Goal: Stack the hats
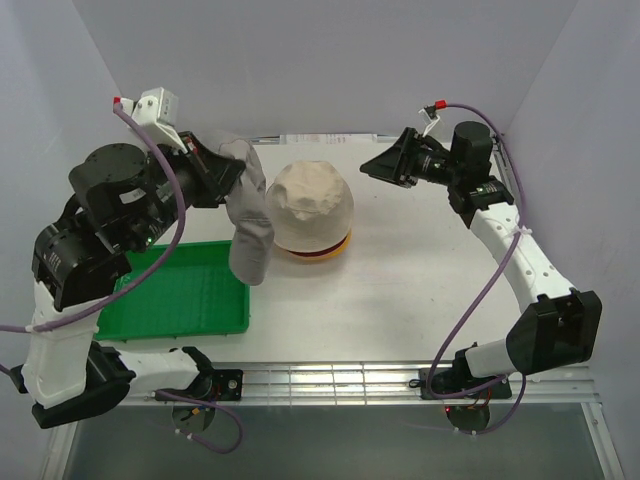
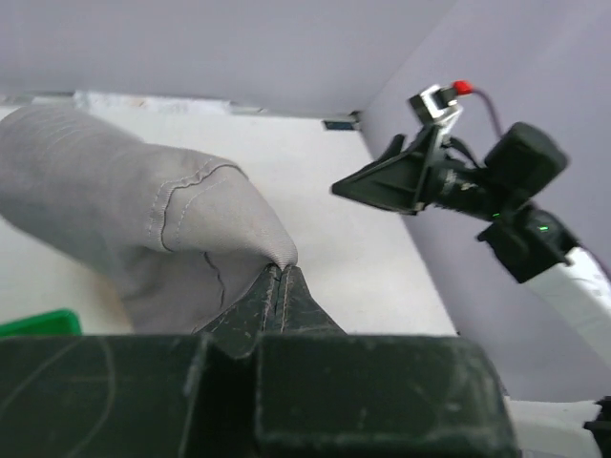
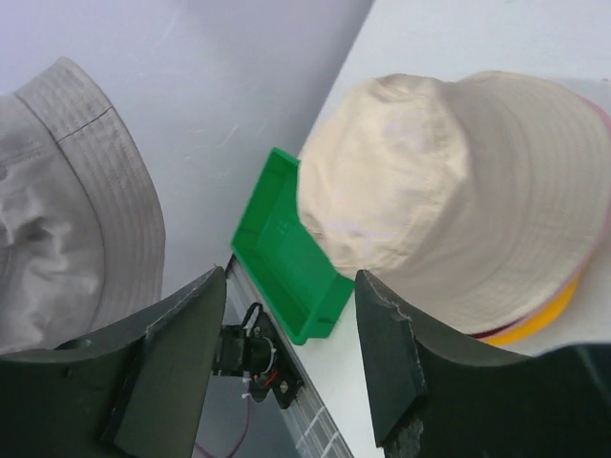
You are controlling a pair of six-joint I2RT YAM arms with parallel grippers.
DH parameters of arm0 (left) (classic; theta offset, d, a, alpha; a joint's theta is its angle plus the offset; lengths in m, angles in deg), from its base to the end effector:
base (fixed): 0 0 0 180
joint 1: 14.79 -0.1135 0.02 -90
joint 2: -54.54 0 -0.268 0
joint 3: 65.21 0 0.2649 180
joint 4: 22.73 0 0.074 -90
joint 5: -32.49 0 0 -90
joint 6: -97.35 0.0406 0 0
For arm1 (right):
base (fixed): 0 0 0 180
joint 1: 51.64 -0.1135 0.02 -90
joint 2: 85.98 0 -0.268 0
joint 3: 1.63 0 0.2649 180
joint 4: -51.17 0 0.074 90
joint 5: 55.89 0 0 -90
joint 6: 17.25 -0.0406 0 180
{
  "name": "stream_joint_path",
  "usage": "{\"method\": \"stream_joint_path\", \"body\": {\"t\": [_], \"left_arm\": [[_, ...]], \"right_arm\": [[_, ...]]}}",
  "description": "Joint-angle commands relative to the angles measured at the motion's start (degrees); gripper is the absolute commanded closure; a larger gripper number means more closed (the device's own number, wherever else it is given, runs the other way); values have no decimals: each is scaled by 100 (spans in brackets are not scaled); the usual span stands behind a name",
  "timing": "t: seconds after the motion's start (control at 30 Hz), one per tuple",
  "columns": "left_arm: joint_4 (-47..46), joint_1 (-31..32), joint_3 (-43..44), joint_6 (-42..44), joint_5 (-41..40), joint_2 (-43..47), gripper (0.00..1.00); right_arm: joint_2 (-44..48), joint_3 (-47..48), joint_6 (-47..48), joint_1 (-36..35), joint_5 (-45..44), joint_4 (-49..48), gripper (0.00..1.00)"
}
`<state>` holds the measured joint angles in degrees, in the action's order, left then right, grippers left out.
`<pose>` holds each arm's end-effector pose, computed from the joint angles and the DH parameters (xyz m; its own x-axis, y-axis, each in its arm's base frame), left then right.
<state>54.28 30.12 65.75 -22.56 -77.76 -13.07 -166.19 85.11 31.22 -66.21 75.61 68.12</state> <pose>0.1131 -0.0929 0.5716 -0.3565 -0.3052 -0.8830 0.2843 0.8649 -0.4137 0.3226 0.1116 0.3888 -0.6741 0.3378 -0.6568 -0.4972 0.4501 0.7418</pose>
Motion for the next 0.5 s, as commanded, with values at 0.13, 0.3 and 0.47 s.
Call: {"method": "stream_joint_path", "body": {"t": [0.13,0.3,0.47], "left_arm": [[-1724,-17,904,855,1295,-1085,100],[-2532,-69,1300,1075,1891,-1701,100],[-2911,-420,1433,742,2665,-2177,100]], "right_arm": [[-92,27,-1760,-432,685,-2081,35],[-83,-560,-3154,-644,588,-3746,28],[-188,-957,-4405,-644,219,-5078,22]]}}
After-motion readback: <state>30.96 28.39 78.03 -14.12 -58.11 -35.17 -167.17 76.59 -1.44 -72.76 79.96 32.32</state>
